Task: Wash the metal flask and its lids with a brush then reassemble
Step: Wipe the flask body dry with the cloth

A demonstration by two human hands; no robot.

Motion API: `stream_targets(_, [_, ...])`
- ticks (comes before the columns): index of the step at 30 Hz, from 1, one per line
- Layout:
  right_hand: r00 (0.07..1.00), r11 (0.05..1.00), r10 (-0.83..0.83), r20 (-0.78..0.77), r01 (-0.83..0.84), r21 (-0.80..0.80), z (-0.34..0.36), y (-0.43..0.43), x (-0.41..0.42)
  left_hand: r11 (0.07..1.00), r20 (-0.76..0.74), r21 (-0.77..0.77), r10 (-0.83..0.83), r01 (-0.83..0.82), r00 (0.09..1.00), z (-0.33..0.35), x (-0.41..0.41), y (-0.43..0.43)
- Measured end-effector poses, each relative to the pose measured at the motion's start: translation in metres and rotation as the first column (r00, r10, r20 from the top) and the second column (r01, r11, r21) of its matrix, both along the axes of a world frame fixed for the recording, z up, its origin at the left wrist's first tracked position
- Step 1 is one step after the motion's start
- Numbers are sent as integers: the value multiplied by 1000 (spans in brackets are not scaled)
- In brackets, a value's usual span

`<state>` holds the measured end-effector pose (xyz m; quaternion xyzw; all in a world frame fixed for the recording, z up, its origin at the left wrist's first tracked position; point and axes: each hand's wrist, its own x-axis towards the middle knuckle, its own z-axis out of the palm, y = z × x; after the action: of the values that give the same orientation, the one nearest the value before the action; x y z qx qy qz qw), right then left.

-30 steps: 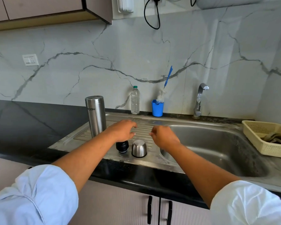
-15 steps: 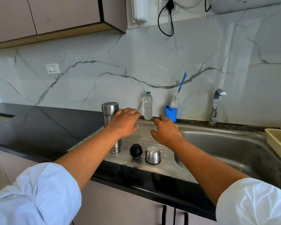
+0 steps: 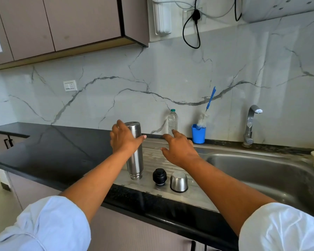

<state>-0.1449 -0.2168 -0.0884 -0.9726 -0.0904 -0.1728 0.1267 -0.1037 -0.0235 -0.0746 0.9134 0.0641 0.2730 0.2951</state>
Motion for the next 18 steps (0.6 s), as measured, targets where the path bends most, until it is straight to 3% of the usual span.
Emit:
stream_targets(3, [1000, 1000, 7, -11, -7, 11, -3, -3, 1, 957, -42, -289, -44, 31, 998, -5, 9, 0])
stream_targets(5, [1000, 1000, 8, -16, -8, 21, -4, -6, 1, 933, -33, -355, -80, 63, 996, -7, 11, 1])
stream_targets(12, [1000, 999, -25, -14, 26, 26, -3, -27, -1, 953, 59, -290, -76, 90, 995, 3, 6, -9])
stream_targets(18, [991, 991, -124, 42, 122, 50, 6, -71, -13, 908, 264, -300, -216, 293, 940, 42, -6, -56])
